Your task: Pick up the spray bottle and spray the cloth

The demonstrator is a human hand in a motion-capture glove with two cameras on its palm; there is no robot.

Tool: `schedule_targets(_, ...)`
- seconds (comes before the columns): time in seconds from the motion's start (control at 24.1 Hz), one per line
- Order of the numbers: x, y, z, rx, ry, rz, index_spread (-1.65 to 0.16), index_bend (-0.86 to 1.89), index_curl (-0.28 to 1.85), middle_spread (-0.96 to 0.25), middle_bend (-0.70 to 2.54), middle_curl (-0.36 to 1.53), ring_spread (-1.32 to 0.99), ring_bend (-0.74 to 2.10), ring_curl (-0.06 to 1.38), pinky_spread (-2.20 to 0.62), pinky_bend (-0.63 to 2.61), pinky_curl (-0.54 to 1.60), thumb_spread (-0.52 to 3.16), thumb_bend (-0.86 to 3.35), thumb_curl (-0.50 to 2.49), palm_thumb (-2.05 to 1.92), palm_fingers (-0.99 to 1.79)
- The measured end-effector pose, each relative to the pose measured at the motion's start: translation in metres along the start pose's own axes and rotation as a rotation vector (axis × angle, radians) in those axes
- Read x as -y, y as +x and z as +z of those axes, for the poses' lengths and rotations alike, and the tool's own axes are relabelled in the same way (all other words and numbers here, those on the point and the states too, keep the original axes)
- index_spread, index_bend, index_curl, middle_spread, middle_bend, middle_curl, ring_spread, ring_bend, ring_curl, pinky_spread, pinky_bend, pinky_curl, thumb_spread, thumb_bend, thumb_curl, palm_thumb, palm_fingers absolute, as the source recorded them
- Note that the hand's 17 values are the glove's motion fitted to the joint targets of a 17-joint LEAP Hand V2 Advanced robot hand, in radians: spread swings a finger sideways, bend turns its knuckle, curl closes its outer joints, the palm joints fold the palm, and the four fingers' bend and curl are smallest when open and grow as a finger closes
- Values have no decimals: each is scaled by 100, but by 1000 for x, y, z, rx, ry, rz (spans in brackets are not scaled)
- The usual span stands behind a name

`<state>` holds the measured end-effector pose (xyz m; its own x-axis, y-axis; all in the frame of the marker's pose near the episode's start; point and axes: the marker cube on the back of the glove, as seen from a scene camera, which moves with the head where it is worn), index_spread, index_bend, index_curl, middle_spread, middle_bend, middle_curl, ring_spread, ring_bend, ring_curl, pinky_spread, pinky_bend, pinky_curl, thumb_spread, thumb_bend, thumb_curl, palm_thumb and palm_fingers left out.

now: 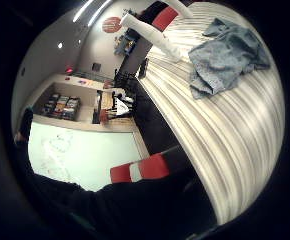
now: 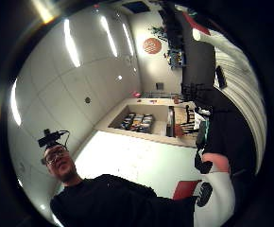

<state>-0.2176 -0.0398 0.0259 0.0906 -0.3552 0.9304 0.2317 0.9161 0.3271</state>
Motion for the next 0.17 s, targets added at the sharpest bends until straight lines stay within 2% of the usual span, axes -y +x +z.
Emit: schedule_targets(0.17,12,0,11,-8,-36,-64,-38,16,33,-6,21,42,8,24,40,19,22,32,92,-1,66,109,21)
